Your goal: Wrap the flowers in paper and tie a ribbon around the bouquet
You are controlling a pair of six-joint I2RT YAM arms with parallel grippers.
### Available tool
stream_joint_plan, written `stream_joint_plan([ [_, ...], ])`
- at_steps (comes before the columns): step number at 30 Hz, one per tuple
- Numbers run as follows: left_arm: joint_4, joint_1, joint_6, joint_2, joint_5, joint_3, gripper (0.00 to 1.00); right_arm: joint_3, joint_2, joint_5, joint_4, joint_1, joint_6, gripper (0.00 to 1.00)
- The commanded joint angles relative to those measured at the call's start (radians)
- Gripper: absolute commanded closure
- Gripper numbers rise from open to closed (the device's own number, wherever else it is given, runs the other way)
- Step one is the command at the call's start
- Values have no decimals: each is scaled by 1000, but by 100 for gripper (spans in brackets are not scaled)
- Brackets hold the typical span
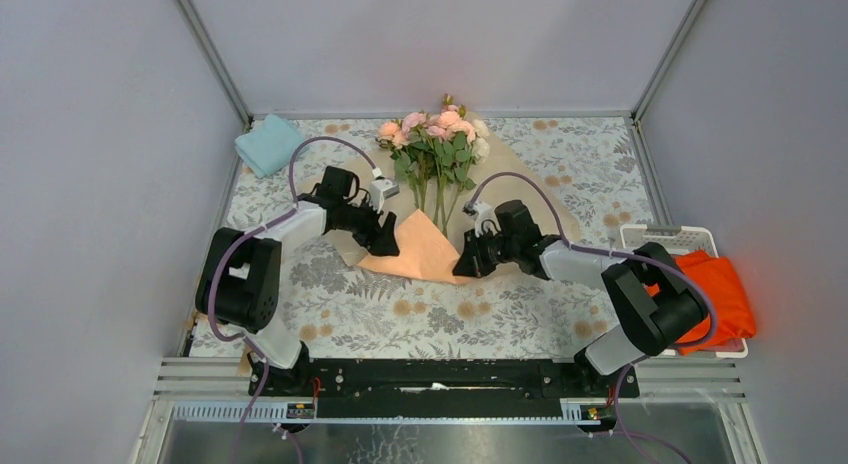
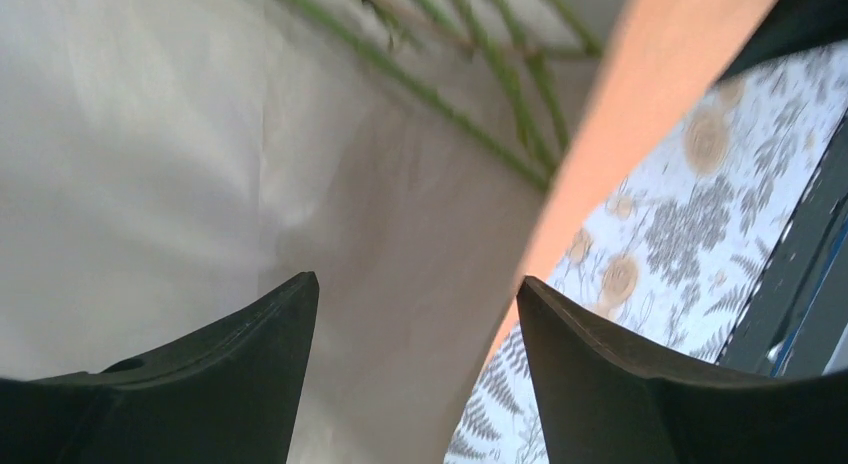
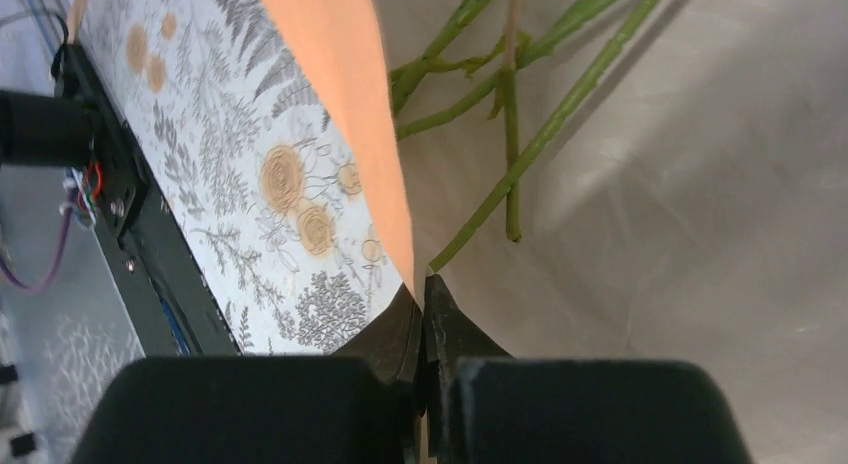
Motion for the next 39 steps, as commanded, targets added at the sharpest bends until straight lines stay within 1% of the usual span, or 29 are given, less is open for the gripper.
stream_joint_plan([
  [1, -182, 19, 210, -1, -33, -16, 20, 56, 26, -52, -37, -71, 81, 100],
  [5, -213, 21, 238, 17, 1, -27, 22, 82, 67, -77, -88, -78, 83, 100],
  [7, -212, 21, 233, 25, 8, -38, 27, 94, 72, -61, -128, -88, 72, 100],
  [9, -211, 20, 230, 32, 22, -55, 35, 85, 61, -53, -139, -113, 76, 100],
  [10, -218, 16, 240, 31, 18, -57, 37, 79, 57, -55, -142, -129, 85, 100],
  [12, -218, 7, 241, 22, 13, -61, 38, 73, 57, -64, -164, -153, 90, 100],
  [16, -220, -29, 249, -11, 1, -76, 33, 114, 79, -64, -296, -172, 35, 100],
  [17, -218, -39, 253, -16, -8, -80, 33, 124, 85, -64, -311, -177, 31, 100],
  [18, -211, -47, 250, -16, -20, -84, 35, 133, 92, -62, -321, -182, 31, 100],
  [19, -205, -52, 243, -13, -35, -85, 39, 140, 97, -59, -324, -186, 33, 100],
  [21, -203, -53, 226, 9, -54, -74, 54, 154, 105, -48, -328, -194, 40, 100],
  [25, -184, -41, 130, 75, -125, -33, 93, 171, 117, -24, -351, -219, 45, 100],
  [26, -180, -32, 111, 90, -130, -23, 99, 173, 126, -17, -354, -226, 50, 100],
  [27, -180, -26, 98, 107, -131, -12, 100, 178, 138, -10, -360, -229, 51, 100],
  [30, -180, -25, 81, 133, -142, 0, 100, 197, 170, 26, -379, -232, 50, 100],
  [34, -177, -17, 45, 142, -211, 5, 100, 209, 184, 61, -392, -232, 46, 100],
  [35, -182, -14, 41, 139, -229, 5, 90, 212, 185, 64, -398, -232, 46, 100],
  [36, -194, -14, 41, 133, -250, 6, 78, 214, 189, 61, -400, -232, 48, 100],
  [37, -211, -14, 41, 127, -262, 10, 63, 216, 190, 57, -404, -232, 49, 100],
  [38, -230, -14, 38, 114, -282, 21, 50, 219, 192, 56, -411, -232, 49, 100],
  [39, -251, -15, 36, 98, -305, 35, 41, 225, 194, 52, -418, -232, 48, 100],
])
